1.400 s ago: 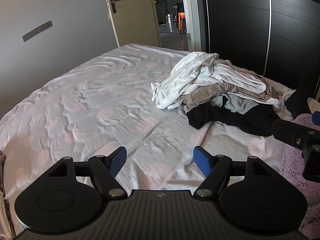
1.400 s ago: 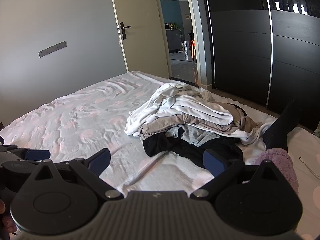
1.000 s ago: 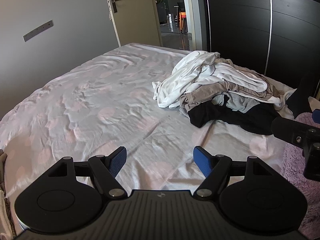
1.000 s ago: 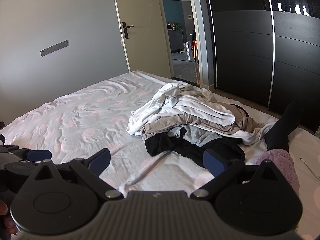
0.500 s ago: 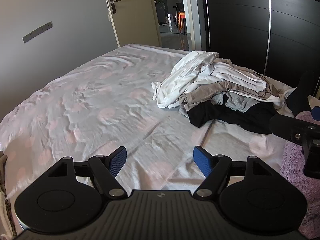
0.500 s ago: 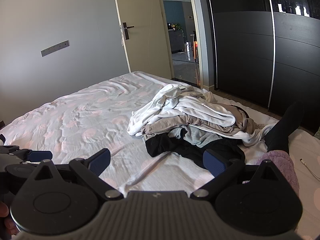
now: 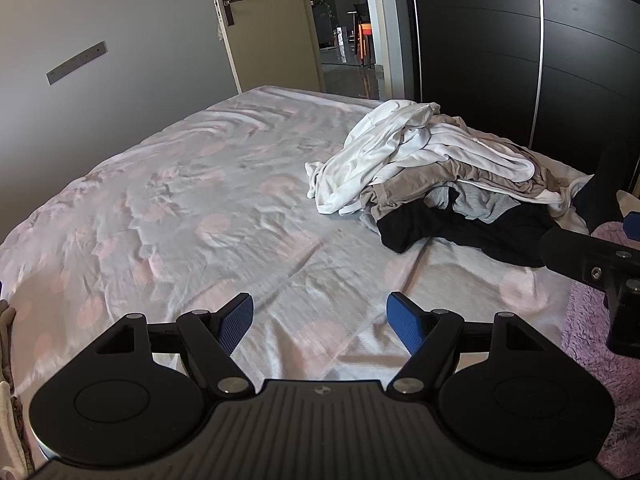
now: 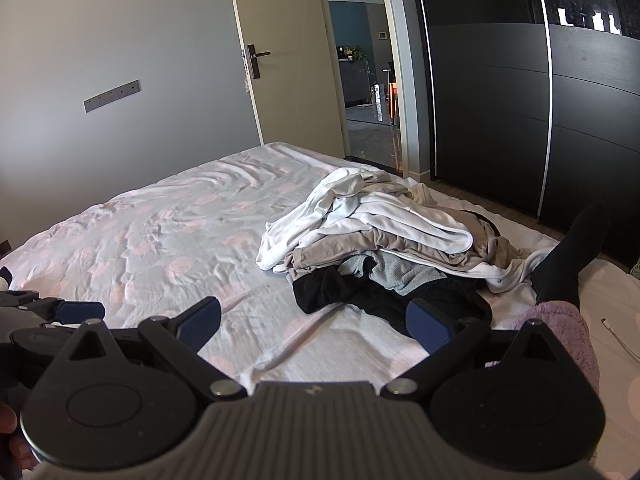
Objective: Fold clothes
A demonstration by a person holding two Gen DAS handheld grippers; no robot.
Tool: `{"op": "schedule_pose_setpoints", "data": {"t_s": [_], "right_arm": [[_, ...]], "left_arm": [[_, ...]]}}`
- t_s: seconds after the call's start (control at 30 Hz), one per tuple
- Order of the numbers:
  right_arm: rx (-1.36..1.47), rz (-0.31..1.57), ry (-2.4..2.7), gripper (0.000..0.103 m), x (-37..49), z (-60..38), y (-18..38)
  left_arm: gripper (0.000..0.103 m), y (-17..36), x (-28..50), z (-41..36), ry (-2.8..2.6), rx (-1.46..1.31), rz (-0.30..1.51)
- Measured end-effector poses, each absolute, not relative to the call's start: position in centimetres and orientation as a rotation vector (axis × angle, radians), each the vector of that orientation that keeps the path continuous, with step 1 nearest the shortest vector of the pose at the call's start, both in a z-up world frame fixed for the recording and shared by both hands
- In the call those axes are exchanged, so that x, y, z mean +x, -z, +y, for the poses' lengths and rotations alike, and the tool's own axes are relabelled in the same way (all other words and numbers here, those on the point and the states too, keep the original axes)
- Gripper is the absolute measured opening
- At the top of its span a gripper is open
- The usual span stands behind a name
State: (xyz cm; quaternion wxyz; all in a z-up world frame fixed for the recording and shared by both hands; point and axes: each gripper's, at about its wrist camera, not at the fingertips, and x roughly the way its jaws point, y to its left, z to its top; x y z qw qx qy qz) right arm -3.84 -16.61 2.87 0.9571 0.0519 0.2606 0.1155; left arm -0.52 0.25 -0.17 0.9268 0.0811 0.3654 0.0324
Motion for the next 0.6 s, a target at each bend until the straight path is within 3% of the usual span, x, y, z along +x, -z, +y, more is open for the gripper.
{"op": "schedule_pose_setpoints", "data": {"t_s": [0.6], "right_arm": [[0.102,0.54,-0.247,0.1,-3.75,-16.32,-2.59]], "left_arm": [[0.073,0.51,-0.51,0.75,-0.066,0.16,0.758]]}}
